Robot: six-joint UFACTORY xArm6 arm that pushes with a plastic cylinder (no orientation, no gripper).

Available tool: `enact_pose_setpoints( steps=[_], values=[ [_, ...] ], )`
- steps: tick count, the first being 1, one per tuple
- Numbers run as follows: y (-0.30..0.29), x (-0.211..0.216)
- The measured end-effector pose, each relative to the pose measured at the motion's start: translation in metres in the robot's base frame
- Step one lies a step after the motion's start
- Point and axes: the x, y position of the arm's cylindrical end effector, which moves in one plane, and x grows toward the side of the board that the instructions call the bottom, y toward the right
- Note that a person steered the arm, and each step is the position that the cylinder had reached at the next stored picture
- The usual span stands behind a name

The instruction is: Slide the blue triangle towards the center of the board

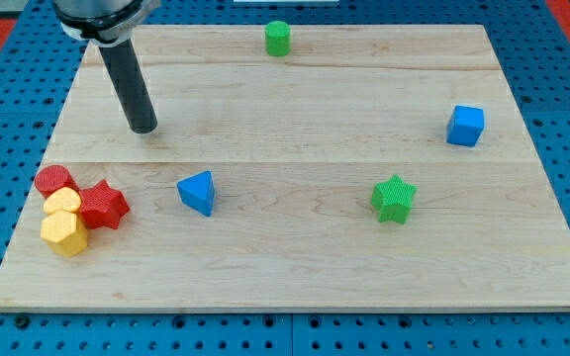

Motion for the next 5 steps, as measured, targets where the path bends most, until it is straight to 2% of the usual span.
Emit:
enact_pose_setpoints(
  steps=[5],
  values=[
    [0.028,0.0]
  ],
)
